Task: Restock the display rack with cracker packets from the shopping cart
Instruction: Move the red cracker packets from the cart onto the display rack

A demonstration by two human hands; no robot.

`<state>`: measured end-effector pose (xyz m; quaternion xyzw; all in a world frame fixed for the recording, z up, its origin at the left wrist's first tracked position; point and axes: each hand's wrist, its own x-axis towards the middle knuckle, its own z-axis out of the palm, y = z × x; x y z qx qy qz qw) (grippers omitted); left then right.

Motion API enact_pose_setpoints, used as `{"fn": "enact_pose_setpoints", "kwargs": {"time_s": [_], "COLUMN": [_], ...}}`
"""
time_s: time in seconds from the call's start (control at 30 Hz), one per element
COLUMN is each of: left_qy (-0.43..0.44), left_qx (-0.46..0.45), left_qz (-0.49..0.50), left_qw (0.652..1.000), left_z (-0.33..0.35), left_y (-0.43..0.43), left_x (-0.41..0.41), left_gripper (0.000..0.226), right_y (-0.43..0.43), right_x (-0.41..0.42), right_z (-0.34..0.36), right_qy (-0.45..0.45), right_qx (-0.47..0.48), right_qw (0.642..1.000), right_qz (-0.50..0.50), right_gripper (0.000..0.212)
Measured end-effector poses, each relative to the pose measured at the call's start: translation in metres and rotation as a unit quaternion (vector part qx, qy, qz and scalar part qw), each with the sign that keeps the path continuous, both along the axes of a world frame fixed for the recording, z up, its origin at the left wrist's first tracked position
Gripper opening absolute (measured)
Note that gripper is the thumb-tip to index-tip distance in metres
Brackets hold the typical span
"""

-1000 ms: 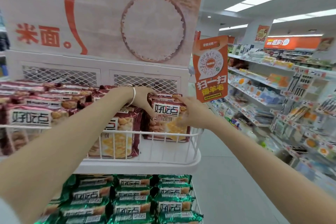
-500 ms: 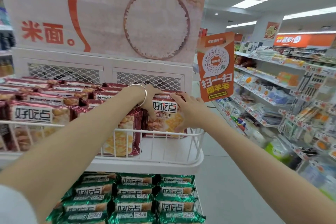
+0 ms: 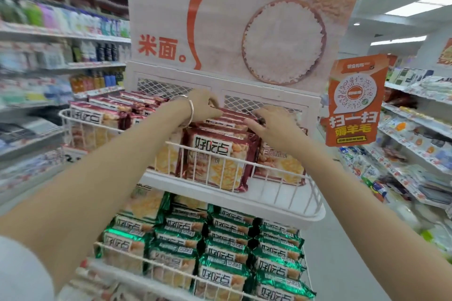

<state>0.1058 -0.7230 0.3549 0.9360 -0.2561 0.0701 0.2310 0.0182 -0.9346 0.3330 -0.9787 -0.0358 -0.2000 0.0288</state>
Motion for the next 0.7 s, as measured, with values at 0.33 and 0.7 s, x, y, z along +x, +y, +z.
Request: {"fn": "enact_pose_setpoints", "kwargs": {"time_s": [0.33, 0.7], "left_qy": [0.035, 0.193], "left_qx": [0.015, 0.027], "left_qz": [0.236, 0.437], "left_qw": [0.971, 0.878], "left_z": [-0.040, -0.182], "left_y": [0.302, 0.562], "left_x": [-0.038, -0.137], "left_gripper": [0.039, 0.035], "right_y": [0.267, 0.563], "right_x": [0.040, 0.053], "right_z": [-0.032, -0.154], "right_qy": [-0.004, 0.147], "right_qx": [-0.094, -0.095], "right_qw": [0.977, 0.893], "right_qz": [0.189, 0.414], "right_gripper": [0.063, 0.053]}}
